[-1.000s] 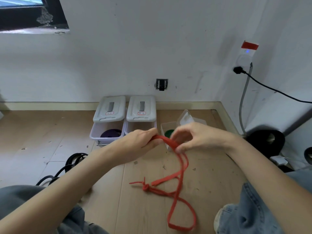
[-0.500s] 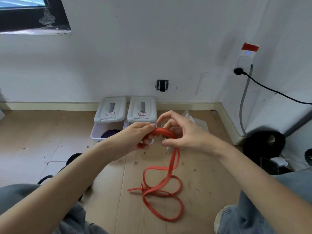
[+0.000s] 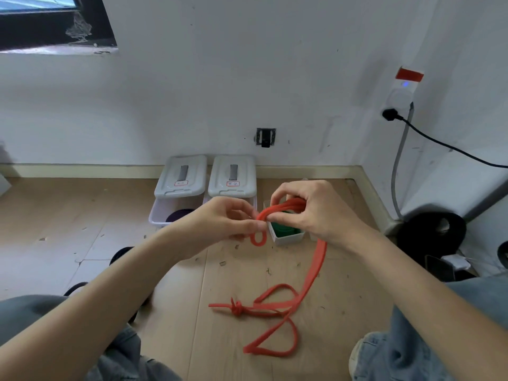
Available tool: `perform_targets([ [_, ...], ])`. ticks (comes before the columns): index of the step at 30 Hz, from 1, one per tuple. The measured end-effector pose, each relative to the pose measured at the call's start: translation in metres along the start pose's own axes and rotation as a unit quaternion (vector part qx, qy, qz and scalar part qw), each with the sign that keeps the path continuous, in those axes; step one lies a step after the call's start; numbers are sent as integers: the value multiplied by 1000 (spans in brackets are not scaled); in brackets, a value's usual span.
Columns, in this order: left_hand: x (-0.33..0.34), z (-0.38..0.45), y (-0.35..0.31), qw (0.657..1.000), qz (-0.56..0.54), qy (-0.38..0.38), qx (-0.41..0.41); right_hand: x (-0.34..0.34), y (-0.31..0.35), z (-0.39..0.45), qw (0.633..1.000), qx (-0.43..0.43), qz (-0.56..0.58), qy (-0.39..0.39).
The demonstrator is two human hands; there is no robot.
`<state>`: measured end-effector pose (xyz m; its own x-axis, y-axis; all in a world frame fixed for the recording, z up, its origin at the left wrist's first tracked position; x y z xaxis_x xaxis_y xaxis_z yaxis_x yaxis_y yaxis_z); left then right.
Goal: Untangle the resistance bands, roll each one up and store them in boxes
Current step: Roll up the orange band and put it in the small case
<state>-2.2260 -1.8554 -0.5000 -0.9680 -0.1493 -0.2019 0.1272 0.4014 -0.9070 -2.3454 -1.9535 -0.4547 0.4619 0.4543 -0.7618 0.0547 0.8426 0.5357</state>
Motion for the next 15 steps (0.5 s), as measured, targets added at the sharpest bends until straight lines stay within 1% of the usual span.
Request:
perform_targets([
  [3, 9, 4, 2, 996, -82, 33, -13, 2, 6, -2, 998, -25, -41, -50],
  [6, 1, 7, 0, 981, -185, 51, -23, 0, 9, -2, 994, -35, -52, -90],
  [9, -11, 8, 3, 965, -255, 35, -44, 5, 8, 1, 997, -37, -26, -63],
  [12, -15, 8, 4, 954, -295, 26, -53, 12, 4, 4, 998, -15, 39, -41],
  [15, -17, 9, 7, 941, -334, 20, -58, 18, 2, 1, 997, 2, 66, -49],
])
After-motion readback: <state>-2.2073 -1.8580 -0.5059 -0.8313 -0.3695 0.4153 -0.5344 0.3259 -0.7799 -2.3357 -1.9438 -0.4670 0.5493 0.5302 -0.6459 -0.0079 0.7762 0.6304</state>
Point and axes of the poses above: each hand's wrist, its own z-axis towards the middle knuckle, its own x-axis out of the palm, y = z × x, the point moved 5 cm from there along z, towards the middle knuckle, and after that the axes turned 8 degrees about -x, right-handed, at the moved point
